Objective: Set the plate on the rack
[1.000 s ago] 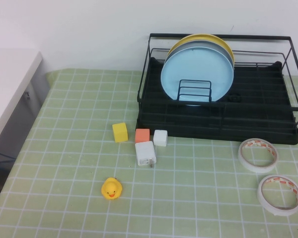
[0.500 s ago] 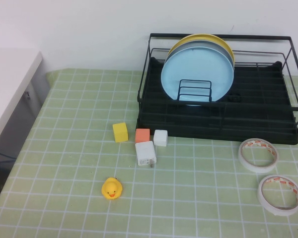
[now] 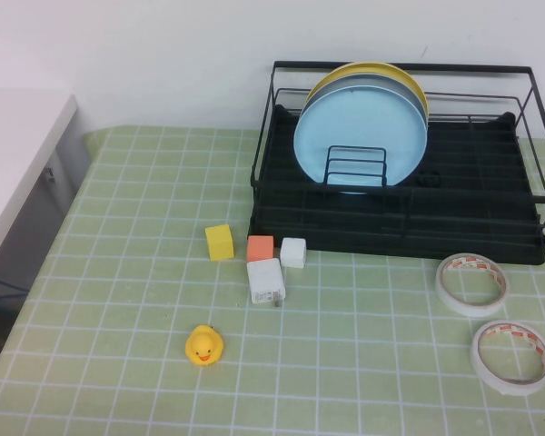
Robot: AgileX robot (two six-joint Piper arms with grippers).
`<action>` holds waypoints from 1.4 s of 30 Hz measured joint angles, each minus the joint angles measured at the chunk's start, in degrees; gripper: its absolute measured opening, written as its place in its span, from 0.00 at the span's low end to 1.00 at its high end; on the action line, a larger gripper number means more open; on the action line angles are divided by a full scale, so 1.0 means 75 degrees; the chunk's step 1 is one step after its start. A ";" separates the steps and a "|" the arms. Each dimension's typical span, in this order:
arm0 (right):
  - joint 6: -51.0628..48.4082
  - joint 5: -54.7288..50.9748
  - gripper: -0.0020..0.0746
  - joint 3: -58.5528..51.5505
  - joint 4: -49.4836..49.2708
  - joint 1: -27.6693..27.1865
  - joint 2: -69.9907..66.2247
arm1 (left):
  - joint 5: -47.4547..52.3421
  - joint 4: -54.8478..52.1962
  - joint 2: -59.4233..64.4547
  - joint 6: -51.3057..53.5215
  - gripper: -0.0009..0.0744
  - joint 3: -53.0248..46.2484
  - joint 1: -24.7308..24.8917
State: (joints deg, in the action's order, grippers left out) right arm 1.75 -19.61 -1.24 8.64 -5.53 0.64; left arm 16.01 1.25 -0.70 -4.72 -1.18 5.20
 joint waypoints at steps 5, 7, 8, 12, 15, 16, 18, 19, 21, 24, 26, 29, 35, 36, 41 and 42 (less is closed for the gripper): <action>0.0000 -0.0014 0.04 0.0000 0.0000 0.0000 0.0000 | 0.0209 0.0019 0.0000 -0.0533 0.01 0.0014 0.0000; 0.0000 -0.0014 0.04 0.0000 0.0000 0.0000 0.0000 | 0.0207 0.0019 0.0000 -0.1038 0.01 0.0014 0.0000; 0.0000 -0.0014 0.04 0.0000 0.0000 0.0000 0.0000 | 0.0207 0.0019 0.0000 -0.1418 0.01 0.0014 0.0000; 0.0000 -0.0014 0.04 0.0000 0.0000 0.0000 0.0000 | 0.0207 0.0035 0.0000 -0.2716 0.01 0.0014 0.0000; 0.0000 -0.0014 0.04 0.0013 0.0000 0.0000 0.0000 | 0.0218 0.0048 0.0000 -0.3021 0.01 0.0014 0.0000; 0.0000 -0.0014 0.04 0.0013 0.0000 0.0000 0.0000 | 0.0239 0.0048 0.0000 -0.3021 0.01 0.0014 0.0000; 0.0000 -0.0028 0.04 0.0013 0.0000 0.0000 0.0000 | 0.0237 0.0048 0.0000 -0.2953 0.01 0.0014 0.0000; 0.0000 -0.0028 0.04 0.0013 0.0000 0.0000 0.0000 | 0.0237 0.0048 0.0000 -0.2878 0.01 0.0014 0.0000; 0.0000 -0.0028 0.04 0.0013 0.0000 0.0000 0.0000 | 0.0241 0.0048 0.0000 -0.2594 0.01 0.0014 0.0000; 0.0000 -0.0028 0.04 0.0013 0.0000 0.0000 0.0000 | 0.0241 0.0048 0.0000 -0.2094 0.01 0.0014 0.0000; 0.0000 -0.0028 0.04 0.0013 0.0000 0.0000 0.0000 | 0.0241 0.0048 0.0000 -0.1840 0.01 0.0014 0.0000; 0.0000 -0.0041 0.04 0.0013 0.0000 0.0000 0.0000 | 0.0241 0.0048 0.0000 -0.1723 0.01 0.0014 0.0000; 0.0000 -0.0041 0.04 0.0013 0.0000 0.0000 0.0000 | 0.0254 0.0048 0.0000 -0.1692 0.01 0.0014 0.0000; 0.0000 -0.0041 0.04 0.0013 0.0000 0.0000 0.0000 | 0.0254 0.0048 0.0000 -0.1689 0.01 0.0014 0.0000; 0.0000 -0.0041 0.04 0.0013 0.0000 0.0000 0.0000 | 0.0254 0.0048 0.0000 -0.1613 0.01 0.0014 0.0000; 0.0000 -0.0041 0.04 0.0013 0.0000 0.0000 0.0000 | 0.0257 0.0048 0.0000 -0.1613 0.01 0.0014 0.0000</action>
State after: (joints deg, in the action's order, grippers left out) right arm 1.75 -19.92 -1.15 8.64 -5.53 0.64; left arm 17.94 1.61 -0.70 -16.82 -1.07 5.20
